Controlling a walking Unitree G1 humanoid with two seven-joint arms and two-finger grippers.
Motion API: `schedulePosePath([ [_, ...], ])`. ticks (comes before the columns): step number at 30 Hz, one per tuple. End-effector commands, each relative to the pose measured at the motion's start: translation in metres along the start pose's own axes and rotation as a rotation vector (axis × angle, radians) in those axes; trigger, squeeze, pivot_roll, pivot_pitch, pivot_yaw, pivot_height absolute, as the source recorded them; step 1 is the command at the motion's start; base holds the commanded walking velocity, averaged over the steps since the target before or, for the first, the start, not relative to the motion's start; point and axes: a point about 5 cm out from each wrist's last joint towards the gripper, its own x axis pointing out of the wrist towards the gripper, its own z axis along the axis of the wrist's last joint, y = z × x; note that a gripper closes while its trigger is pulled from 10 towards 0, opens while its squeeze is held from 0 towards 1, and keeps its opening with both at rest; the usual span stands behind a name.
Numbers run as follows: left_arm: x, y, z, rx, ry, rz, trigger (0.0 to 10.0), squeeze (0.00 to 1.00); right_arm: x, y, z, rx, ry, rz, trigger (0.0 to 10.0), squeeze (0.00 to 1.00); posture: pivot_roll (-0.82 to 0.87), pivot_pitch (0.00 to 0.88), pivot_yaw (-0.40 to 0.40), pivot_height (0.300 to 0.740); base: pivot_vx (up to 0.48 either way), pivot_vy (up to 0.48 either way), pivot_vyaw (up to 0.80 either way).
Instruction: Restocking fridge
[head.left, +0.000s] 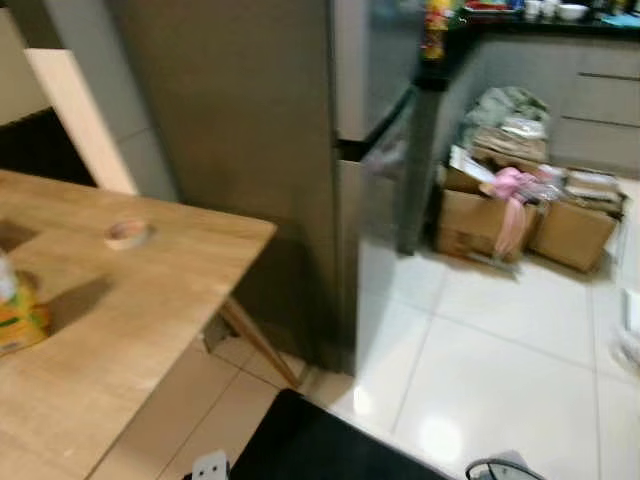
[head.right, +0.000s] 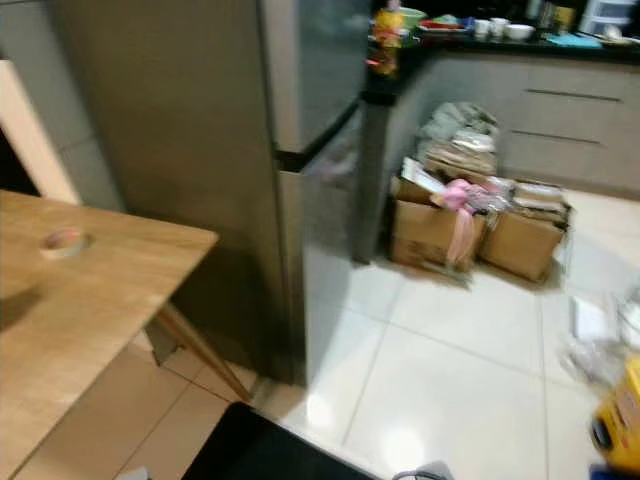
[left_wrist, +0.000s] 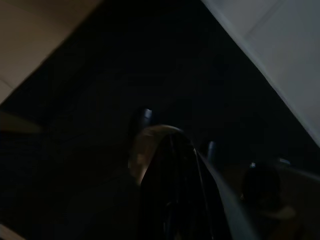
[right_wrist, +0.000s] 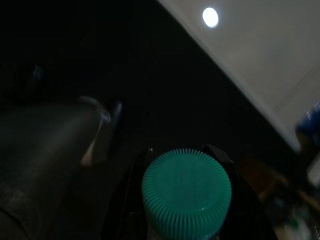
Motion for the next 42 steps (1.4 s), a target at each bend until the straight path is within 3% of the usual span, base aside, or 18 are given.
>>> schedulePosePath([
  [1, -0.0001, -0.0021, -0.0043, 0.004, 0.023, -0.014, 10.0, 0.00, -0.0013, -0.0038, -0.0056, 0.000, 0.011, -0.024, 10.0, 0.00, -0.13, 0.000, -0.016, 0.740, 0.000, 0.000, 0.80],
  [33, -0.0004, -0.0055, -0.0092, 0.033, 0.046, -0.048, 10.0, 0.00, -0.0003, 0.0044, -0.0091, -0.030, 0.032, 0.006, 10.0, 0.00, -0.13, 0.000, -0.012, 0.740, 0.000, -0.420, 0.03],
  [42, 0.0008, -0.0055, -0.0038, 0.020, 0.025, -0.025, 10.0, 0.00, -0.0008, 0.0034, -0.0106, -0.053, 0.040, 0.018, 10.0, 0.00, -0.13, 0.000, -0.011, 0.740, 0.000, 0.000, 0.80],
])
